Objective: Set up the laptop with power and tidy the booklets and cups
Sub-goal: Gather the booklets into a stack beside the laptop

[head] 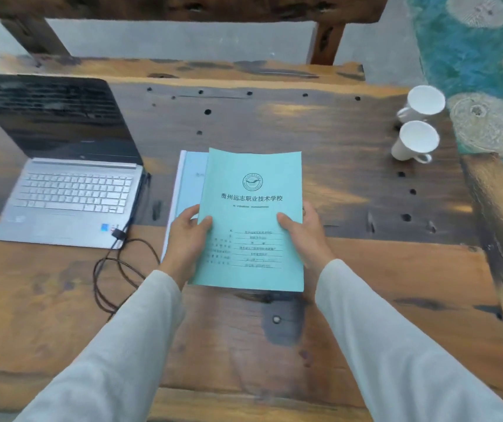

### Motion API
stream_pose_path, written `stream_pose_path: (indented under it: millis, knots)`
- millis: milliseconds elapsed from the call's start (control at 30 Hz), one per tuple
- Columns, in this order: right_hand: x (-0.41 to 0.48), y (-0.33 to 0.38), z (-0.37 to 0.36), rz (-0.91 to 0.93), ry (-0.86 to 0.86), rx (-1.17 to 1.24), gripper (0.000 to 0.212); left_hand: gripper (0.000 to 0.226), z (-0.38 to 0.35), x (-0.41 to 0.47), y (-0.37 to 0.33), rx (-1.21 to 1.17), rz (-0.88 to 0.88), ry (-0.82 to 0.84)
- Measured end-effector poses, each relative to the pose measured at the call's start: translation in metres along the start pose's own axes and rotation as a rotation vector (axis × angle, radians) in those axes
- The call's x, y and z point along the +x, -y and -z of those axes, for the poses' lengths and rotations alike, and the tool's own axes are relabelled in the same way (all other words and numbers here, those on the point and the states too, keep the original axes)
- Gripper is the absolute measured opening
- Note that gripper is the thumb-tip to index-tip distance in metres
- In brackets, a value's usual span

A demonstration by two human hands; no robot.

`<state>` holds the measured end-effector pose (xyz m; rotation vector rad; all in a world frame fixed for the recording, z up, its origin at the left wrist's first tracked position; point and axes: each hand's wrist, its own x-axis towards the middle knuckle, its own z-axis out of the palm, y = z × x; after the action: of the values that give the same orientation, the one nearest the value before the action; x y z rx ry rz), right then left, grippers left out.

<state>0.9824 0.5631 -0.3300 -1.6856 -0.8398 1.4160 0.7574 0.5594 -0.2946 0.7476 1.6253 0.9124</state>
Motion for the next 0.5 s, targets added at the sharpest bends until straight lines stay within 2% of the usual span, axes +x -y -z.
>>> stream_pose_path:
  millis: [100, 233, 400, 500]
  knots:
    - [0.008, 0.001, -0.037, 0.0, 0.011, -0.107, 0.042, 0.025, 0.027, 0.03, 0.007, 0.096, -0.017, -0.05]
    - [0.018, 0.002, -0.069, 0.015, 0.018, -0.247, 0.044, 0.036, 0.05, 0.065, 0.012, 0.203, -0.019, -0.026]
    - [0.03, 0.005, -0.088, 0.051, -0.031, -0.348, 0.05, 0.033, 0.064, 0.092, 0.016, 0.282, -0.027, 0.007]
    - [0.035, 0.008, -0.089, 0.058, -0.025, -0.387, 0.052, 0.035, 0.07, 0.096, 0.019, 0.422, -0.075, 0.012]
